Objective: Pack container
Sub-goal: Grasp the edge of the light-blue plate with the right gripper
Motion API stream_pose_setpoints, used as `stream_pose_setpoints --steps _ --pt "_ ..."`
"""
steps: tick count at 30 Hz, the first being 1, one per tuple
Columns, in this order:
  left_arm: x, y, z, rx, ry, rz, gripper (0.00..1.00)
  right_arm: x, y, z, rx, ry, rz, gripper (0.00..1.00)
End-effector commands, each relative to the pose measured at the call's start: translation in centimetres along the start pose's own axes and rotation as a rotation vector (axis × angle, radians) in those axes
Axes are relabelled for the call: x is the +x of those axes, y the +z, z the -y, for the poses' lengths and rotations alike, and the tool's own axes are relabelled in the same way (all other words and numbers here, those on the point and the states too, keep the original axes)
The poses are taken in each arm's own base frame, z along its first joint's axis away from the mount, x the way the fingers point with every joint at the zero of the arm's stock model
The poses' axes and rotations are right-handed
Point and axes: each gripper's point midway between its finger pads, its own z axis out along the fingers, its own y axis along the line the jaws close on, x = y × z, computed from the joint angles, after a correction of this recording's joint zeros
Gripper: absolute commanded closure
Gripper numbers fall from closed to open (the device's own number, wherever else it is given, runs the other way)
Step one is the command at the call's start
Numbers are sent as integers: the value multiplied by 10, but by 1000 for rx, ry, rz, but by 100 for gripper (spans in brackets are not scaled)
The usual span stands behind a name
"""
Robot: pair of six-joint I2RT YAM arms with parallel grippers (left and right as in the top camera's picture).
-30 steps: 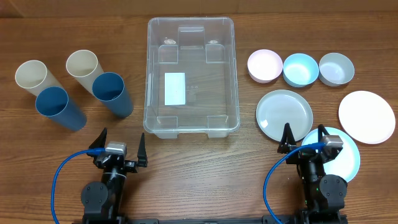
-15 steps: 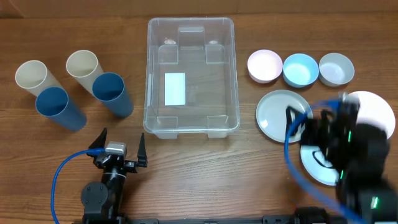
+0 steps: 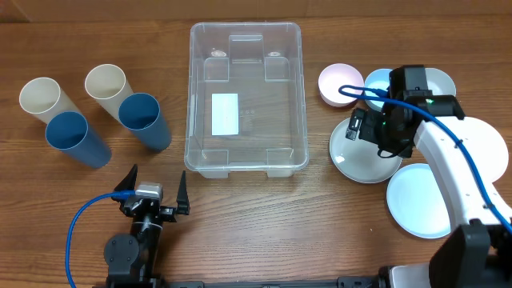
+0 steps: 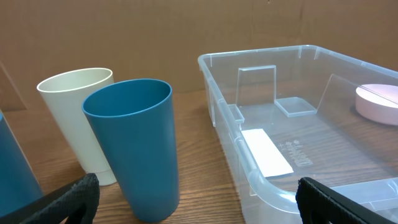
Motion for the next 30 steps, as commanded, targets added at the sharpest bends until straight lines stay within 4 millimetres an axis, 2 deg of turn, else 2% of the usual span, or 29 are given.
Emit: stream_pose_setpoints --steps 1,6,10,13,17,28,30 --pt "1 0 -3 -14 12 1 0 -24 -1 46 270 20 93 0" --pt "1 0 -3 -14 12 1 0 -32 4 74 267 109 85 0" --pt "1 0 -3 -14 12 1 0 -34 18 75 182 76 81 0" --pt "1 0 -3 -14 12 1 0 -22 42 73 139 63 69 2" --pt "1 0 -3 -14 12 1 0 0 71 80 132 107 53 9" --pt "1 0 -3 -14 12 1 0 13 96 87 130 107 83 17" --pt "1 0 -3 -14 12 1 0 18 99 88 132 108 72 27"
